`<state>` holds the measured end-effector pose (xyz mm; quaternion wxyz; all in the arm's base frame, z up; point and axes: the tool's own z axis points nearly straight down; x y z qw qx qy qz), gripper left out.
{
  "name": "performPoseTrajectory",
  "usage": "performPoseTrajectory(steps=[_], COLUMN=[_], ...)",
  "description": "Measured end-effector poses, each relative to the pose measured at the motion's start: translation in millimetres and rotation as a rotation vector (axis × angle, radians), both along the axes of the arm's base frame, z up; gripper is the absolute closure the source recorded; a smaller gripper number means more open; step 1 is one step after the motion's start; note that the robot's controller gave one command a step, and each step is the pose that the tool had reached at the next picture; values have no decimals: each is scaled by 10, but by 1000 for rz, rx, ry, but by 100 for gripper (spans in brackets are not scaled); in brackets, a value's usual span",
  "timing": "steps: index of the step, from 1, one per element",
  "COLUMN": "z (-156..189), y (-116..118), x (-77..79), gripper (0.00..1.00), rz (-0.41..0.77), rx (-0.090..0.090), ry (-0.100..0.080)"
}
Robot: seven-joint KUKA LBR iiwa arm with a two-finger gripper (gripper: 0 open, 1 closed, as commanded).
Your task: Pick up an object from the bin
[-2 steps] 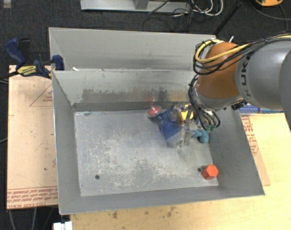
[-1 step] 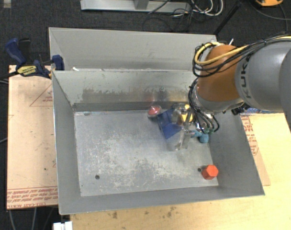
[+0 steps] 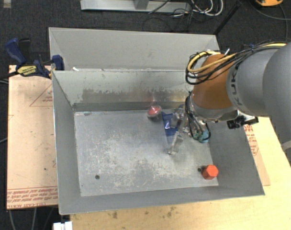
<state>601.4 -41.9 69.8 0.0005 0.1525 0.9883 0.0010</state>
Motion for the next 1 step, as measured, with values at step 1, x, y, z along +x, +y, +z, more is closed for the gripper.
performPoseTrajectory(steps=[1], z=[4], y=[8], x=[7], gripper=[0], rz=[3], rx=[0], ry=[-1])
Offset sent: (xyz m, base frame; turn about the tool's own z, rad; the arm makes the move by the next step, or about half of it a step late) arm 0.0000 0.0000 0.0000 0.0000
